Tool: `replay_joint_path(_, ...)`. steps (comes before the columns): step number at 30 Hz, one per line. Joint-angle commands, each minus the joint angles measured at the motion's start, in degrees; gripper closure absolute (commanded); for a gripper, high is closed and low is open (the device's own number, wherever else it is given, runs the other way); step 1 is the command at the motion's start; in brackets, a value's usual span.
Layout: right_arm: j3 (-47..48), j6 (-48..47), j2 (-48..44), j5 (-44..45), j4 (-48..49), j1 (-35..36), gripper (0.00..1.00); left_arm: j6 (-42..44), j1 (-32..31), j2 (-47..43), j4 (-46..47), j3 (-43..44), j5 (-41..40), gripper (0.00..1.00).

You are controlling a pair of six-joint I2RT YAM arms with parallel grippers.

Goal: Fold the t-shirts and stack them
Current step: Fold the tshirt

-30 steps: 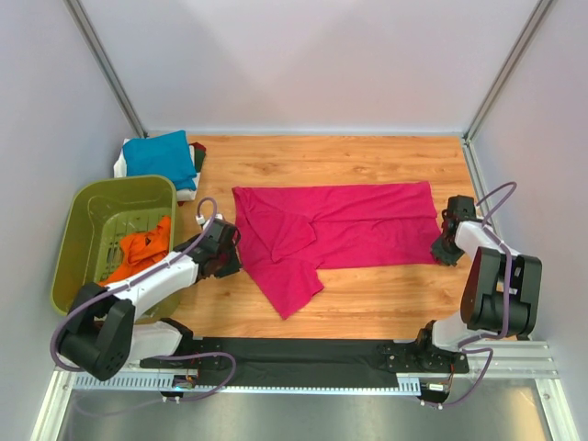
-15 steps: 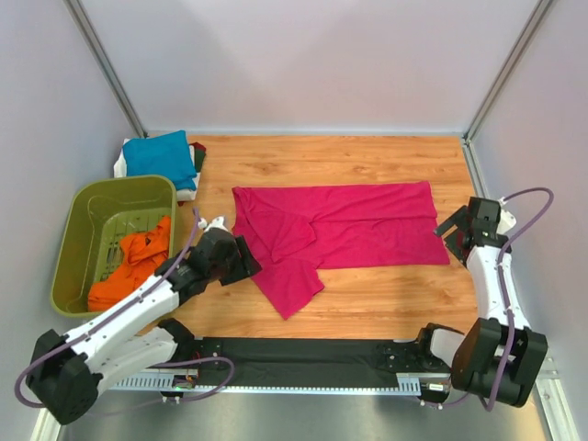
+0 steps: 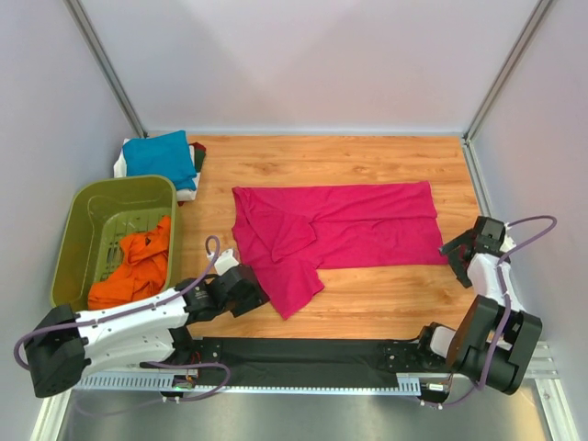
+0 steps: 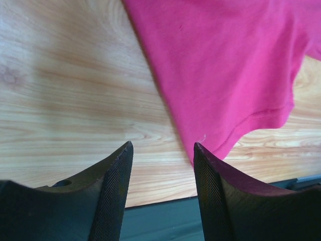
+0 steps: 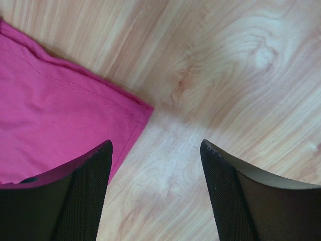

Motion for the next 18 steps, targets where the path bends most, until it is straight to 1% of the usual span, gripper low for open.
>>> replay_joint_path(1, -0.7, 0.72, 1.61, -2.74, 7.67, -0.23, 0.28, -4.22, -1.21, 1.87, 2.31, 1.32, -2.33, 0.41)
replay_joint_path(9, -0.35, 1.33, 8.64, -1.08, 9.52, -0.23, 0.31, -5.02, -1.48, 1.26, 3.8, -0.96, -2.07, 0.41)
replay_joint_path(11, 0.35, 1.42, 9.7, -0.55, 9.27, -0.14, 0.34, -4.84, -1.48, 1.69, 3.9, -1.14, -1.89, 0.41)
replay_joint_path(14, 0.96, 1.34, 11.02, -0.02, 9.0, -0.23, 0.49, -4.23, -1.56, 2.14, 4.33, -0.88, -1.8, 0.41)
replay_joint_path(15, 1.05, 1.42, 11.03, 0.15, 8.91, -0.23, 0.6, -4.22, -1.48, 2.22, 4.42, -0.79, -1.63, 0.41)
replay_joint_path(18, 1.4, 0.9, 10.85, 1.29, 8.3, -0.23, 0.79, -4.14, -1.56, 3.63, 6.34, -0.7, -0.75, 0.41)
